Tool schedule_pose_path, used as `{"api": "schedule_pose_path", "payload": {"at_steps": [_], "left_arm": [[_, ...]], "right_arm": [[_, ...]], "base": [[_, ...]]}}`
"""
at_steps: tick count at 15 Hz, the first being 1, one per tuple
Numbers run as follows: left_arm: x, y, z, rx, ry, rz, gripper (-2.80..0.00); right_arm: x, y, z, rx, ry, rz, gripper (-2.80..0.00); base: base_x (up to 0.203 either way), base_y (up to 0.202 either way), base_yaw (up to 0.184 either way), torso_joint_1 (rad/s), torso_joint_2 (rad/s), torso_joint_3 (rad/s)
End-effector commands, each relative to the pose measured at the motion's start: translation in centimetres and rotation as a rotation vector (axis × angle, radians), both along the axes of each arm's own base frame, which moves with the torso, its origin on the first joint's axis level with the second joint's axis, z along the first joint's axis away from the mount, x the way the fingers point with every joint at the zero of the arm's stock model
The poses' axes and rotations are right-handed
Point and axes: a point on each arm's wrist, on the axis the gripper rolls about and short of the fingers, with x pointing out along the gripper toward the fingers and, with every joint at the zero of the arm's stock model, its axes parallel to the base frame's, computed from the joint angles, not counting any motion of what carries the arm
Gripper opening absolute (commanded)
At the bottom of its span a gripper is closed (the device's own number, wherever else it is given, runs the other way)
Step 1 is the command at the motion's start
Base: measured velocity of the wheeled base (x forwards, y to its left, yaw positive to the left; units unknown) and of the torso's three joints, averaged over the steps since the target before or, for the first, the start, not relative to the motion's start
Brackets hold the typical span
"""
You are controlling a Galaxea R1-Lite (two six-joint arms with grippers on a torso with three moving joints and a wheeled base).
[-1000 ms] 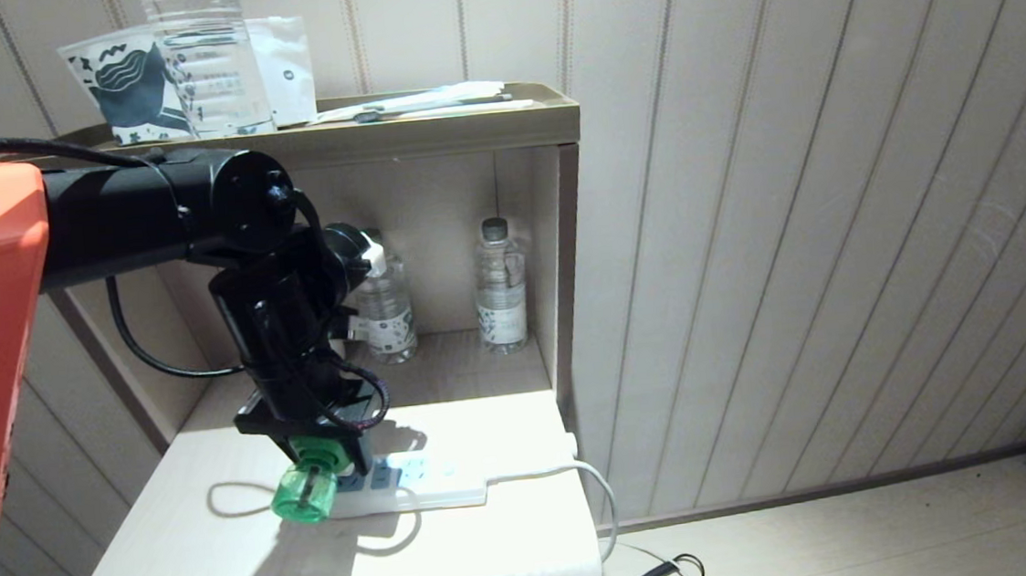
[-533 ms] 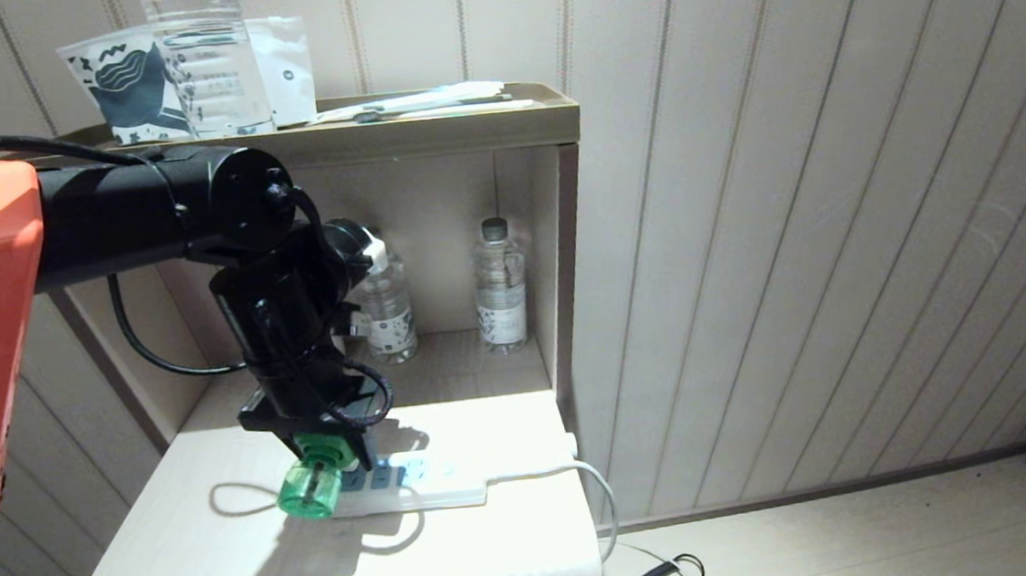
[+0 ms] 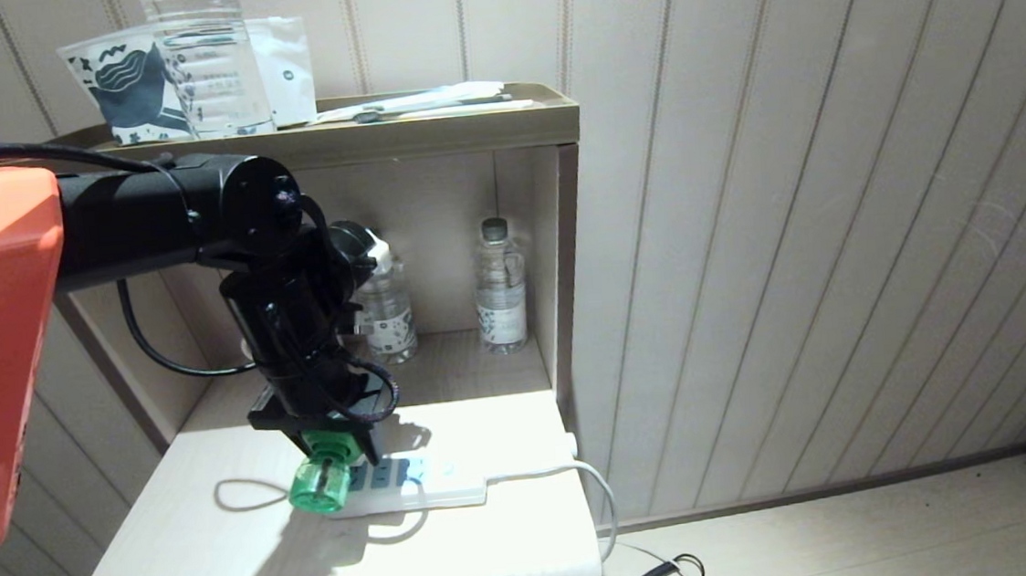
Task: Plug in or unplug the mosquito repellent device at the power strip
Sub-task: Insert the plug into the socket
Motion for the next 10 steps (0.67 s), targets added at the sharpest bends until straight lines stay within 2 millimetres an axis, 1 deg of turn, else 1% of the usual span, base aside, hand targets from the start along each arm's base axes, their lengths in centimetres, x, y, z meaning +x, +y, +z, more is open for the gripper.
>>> {"api": "schedule_pose_path", "payload": {"at_steps": [1,5,10], "left_arm": [[-0.02,0.07,-0.08,0.005,0.009,0.004,-2.80],[-0.20,0.12,0.23,0.002,0.003,0.003,-2.80],[-0.05,0.05,-0.08,0.007,0.010,0.003,-2.80]], "right_arm": [[0.00,0.00,0.00,-0.001,0.000,0.001,-2.80],[0.00,0.00,0.00,0.001,0.000,0.001,-2.80],[0.00,0.00,0.00,-0.001,0.000,0.001,-2.80]], "base": [[0.000,0.000,0.000,0.000,0.00,0.000],[0.000,0.000,0.000,0.000,0.00,0.000],[0.000,0.000,0.000,0.000,0.00,0.000]]}}
